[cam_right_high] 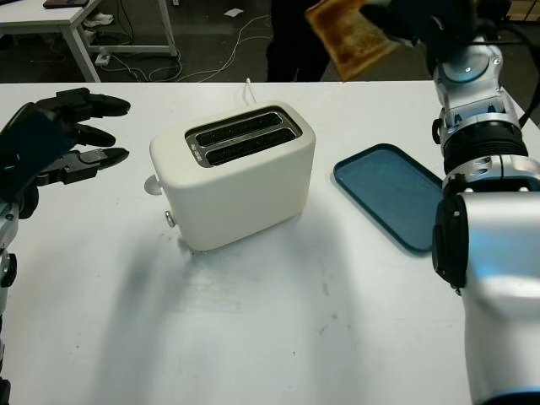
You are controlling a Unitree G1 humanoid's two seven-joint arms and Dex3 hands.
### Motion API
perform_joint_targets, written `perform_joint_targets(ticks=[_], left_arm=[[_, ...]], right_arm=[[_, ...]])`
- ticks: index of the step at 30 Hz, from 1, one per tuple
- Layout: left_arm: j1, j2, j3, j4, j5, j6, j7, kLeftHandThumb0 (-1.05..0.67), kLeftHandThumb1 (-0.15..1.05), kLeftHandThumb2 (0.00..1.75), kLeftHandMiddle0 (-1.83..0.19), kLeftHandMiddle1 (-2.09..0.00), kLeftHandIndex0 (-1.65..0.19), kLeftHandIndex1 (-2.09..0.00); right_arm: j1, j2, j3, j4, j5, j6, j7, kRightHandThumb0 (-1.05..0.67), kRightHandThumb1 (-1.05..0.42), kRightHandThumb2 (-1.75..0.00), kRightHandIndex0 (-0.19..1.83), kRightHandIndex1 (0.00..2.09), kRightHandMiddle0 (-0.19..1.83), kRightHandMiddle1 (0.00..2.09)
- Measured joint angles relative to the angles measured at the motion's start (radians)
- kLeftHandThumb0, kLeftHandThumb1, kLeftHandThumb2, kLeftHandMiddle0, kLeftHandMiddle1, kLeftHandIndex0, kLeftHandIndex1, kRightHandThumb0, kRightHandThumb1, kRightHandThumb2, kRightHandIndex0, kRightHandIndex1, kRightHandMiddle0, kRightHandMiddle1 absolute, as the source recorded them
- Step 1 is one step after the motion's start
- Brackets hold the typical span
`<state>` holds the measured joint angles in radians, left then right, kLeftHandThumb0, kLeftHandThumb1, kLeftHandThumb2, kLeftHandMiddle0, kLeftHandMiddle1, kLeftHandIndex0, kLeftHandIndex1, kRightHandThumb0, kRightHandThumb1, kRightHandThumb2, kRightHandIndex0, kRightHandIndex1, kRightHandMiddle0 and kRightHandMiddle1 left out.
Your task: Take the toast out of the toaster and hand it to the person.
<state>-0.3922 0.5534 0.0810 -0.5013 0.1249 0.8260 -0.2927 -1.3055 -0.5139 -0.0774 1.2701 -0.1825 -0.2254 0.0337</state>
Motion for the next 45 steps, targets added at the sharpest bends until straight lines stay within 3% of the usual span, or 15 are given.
perform_joint_targets(ticks=[6,12,27,45], left_arm=[[0.000,0.000,0.000,0.005,0.000,-0.001,0.000,-0.13,0.91,0.15,-0.16,-1.18,-0.37,-0.57],[0.000,-0.001,0.000,0.014,-0.003,-0.010,0.000,-0.15,0.90,0.16,-0.16,-1.19,-0.36,-0.59],[0.000,-0.005,-0.001,0.027,-0.005,-0.021,0.000,-0.18,0.90,0.16,-0.16,-1.19,-0.33,-0.63],[0.024,-0.008,0.014,0.030,-0.005,-0.040,0.001,-0.18,0.90,0.15,-0.16,-1.22,-0.32,-0.68]], right_arm=[[0.031,0.041,-0.035,0.024,0.036,0.050,-0.100,-0.24,-0.92,-0.42,0.70,1.75,0.35,1.75],[0.059,0.083,-0.035,0.042,0.036,0.106,-0.162,-0.25,-0.92,-0.42,0.69,1.75,0.31,1.75],[0.100,0.150,-0.064,0.062,0.051,0.140,-0.176,-0.24,-0.92,-0.38,0.77,1.75,0.46,1.75],[0.111,0.151,-0.059,0.062,0.046,0.147,-0.184,-0.29,-0.92,-0.38,0.82,1.75,0.48,1.75]])
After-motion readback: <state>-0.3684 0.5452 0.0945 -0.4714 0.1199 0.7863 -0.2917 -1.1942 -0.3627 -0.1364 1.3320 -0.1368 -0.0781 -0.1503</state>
